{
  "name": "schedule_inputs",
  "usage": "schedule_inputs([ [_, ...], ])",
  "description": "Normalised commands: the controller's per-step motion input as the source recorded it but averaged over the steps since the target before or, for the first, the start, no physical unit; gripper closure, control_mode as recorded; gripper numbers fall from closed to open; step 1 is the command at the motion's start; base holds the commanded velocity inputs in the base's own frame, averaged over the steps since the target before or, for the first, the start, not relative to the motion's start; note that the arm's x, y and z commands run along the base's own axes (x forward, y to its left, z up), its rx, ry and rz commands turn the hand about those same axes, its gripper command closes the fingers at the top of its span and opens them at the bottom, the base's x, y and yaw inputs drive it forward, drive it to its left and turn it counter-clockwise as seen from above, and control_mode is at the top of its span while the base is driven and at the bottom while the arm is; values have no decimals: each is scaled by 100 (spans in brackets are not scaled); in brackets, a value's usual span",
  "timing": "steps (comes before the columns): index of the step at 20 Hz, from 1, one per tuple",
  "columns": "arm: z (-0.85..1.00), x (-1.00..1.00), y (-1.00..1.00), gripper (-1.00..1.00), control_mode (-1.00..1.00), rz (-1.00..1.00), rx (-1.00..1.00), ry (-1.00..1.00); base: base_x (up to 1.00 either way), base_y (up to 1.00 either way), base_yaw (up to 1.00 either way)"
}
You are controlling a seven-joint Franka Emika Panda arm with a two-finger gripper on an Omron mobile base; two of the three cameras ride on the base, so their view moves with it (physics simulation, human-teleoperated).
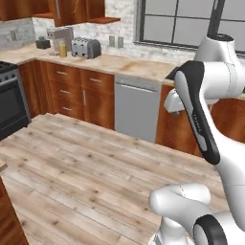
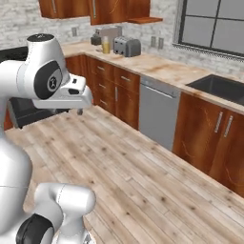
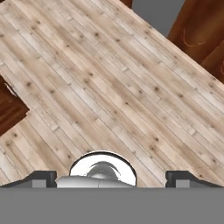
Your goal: There is a tray on the dining counter. Grab the cup, mug, and pitcher and place them on the tray. The pitcher may be placed next to the tray if it cannot fit the tray.
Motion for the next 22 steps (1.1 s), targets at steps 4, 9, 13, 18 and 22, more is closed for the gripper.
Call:
schedule_inputs([
  [4,0,0,0,-100,100,0,0,0,97,-2,-8],
  [9,0,0,0,-100,100,0,0,0,100,-25,21],
  [13,0,0,0,-100,100,0,0,0,100,-37,33],
  [18,0,0,0,-100,100,0,0,0,100,-26,43],
  [22,0,0,0,-100,100,0,0,0,100,0,45],
])
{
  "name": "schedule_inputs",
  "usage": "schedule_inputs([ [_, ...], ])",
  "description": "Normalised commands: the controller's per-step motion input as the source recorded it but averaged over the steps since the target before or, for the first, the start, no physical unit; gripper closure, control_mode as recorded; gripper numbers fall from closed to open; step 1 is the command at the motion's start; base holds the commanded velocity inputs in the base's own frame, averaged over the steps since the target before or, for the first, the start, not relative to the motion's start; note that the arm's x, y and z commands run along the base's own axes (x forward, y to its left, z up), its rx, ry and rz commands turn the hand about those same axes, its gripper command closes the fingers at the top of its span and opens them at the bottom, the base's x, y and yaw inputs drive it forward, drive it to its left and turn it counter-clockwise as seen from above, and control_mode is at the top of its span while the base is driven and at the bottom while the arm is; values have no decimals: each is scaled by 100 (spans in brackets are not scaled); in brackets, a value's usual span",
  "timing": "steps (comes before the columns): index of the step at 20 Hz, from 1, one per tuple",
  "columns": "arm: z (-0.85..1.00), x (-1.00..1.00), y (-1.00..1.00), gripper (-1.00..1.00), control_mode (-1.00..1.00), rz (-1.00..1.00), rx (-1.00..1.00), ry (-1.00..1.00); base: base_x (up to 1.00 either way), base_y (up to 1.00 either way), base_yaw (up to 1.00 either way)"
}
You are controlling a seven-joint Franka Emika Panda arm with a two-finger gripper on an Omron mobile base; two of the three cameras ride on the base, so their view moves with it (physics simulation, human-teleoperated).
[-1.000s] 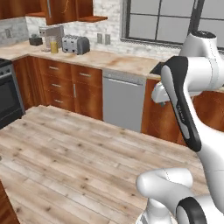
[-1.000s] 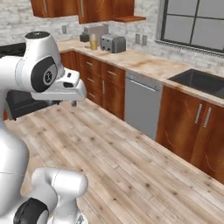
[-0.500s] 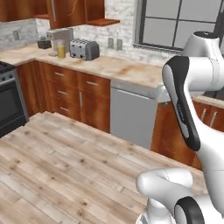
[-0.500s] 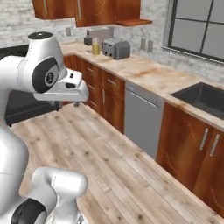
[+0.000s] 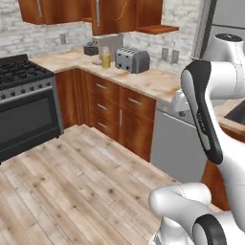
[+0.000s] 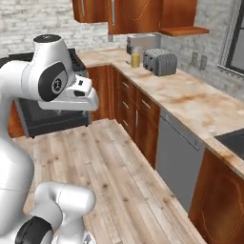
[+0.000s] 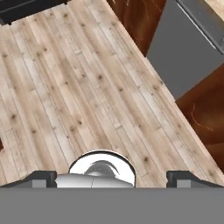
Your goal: There is a tray on the dining counter. Grab the cup, mug, and pitcher and place them on the tray. The pitcher may be placed next to the tray if it cannot fit the tray.
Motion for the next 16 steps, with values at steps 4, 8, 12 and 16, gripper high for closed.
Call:
schedule_inputs([
  [4,0,0,0,-100,100,0,0,0,100,0,45],
  [8,0,0,0,-100,100,0,0,0,100,0,49],
  [12,0,0,0,-100,100,0,0,0,100,0,45],
  [16,0,0,0,-100,100,0,0,0,100,4,34],
])
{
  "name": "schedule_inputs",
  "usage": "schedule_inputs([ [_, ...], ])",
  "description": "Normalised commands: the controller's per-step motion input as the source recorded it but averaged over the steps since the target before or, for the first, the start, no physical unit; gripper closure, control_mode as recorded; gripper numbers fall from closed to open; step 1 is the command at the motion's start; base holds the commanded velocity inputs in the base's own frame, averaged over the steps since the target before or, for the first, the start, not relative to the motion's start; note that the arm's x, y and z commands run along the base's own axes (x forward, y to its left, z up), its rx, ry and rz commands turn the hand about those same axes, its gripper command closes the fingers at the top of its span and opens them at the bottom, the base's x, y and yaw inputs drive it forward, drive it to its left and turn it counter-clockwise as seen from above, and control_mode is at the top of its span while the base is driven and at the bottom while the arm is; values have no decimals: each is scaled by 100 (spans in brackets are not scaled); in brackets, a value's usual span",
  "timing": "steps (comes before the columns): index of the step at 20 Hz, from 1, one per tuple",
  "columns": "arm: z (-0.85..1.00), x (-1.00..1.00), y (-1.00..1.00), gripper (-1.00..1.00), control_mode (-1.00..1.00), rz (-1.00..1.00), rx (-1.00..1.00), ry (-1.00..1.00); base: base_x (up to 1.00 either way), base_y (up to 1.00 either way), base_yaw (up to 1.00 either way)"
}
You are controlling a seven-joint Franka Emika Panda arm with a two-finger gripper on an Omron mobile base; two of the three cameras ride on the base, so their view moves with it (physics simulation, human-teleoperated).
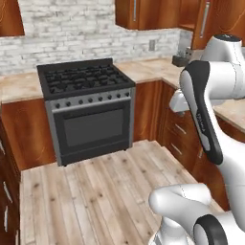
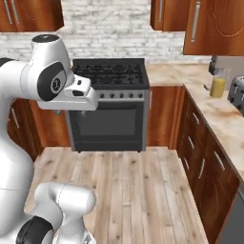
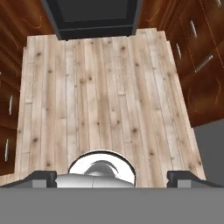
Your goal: There is a tray on the dining counter. Grab the cup, mug, and pitcher and place them on the tray. The pitcher may be placed next to the tray if it cannot fit the tray.
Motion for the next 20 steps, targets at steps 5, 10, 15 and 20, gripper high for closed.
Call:
schedule_inputs([
  [5,0,0,0,-100,100,0,0,0,100,8,29],
  [10,0,0,0,-100,100,0,0,0,100,0,5],
  [15,0,0,0,-100,100,0,0,0,70,-1,-33],
  [20,0,0,0,-100,100,0,0,0,48,0,-57],
])
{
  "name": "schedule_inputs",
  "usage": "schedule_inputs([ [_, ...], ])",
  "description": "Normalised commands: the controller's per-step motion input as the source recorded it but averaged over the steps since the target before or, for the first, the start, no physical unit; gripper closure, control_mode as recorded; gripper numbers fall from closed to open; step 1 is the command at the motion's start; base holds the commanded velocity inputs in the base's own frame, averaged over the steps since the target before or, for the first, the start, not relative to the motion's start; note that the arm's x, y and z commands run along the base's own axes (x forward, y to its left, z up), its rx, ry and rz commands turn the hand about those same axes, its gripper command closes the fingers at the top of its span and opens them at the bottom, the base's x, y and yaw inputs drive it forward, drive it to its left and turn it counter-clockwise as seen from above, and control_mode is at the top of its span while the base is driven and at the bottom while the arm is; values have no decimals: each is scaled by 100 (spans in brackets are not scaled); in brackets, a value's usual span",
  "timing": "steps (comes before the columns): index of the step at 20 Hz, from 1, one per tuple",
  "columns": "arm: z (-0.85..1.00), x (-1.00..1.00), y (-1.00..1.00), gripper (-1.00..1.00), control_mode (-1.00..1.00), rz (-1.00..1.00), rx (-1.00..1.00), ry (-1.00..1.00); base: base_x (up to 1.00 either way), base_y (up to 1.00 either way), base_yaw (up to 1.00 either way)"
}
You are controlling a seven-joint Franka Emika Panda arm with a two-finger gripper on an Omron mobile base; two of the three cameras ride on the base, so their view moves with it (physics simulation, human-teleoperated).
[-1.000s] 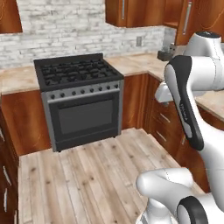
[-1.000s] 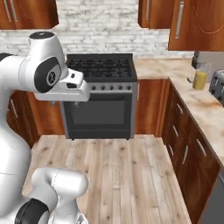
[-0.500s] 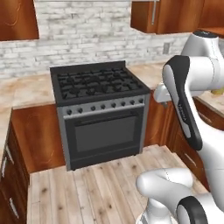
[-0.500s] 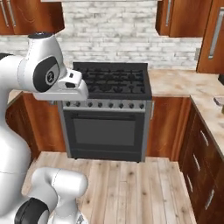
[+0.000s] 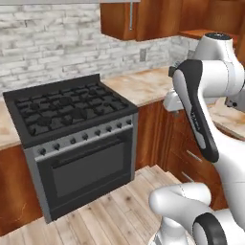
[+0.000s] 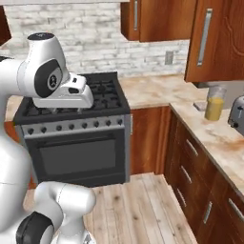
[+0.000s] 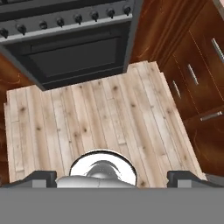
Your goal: There is a tray on the dining counter. Grab the cup, mug, and pitcher and place them on the tray. The pitcher may be placed next to the tray if it cannot fit the tray.
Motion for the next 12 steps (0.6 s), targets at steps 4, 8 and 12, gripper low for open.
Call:
schedule_inputs([
  [4,0,0,0,-100,100,0,0,0,29,3,-59],
  [8,0,0,0,-100,100,0,0,0,29,13,-59],
  [12,0,0,0,-100,100,0,0,0,27,26,-55],
])
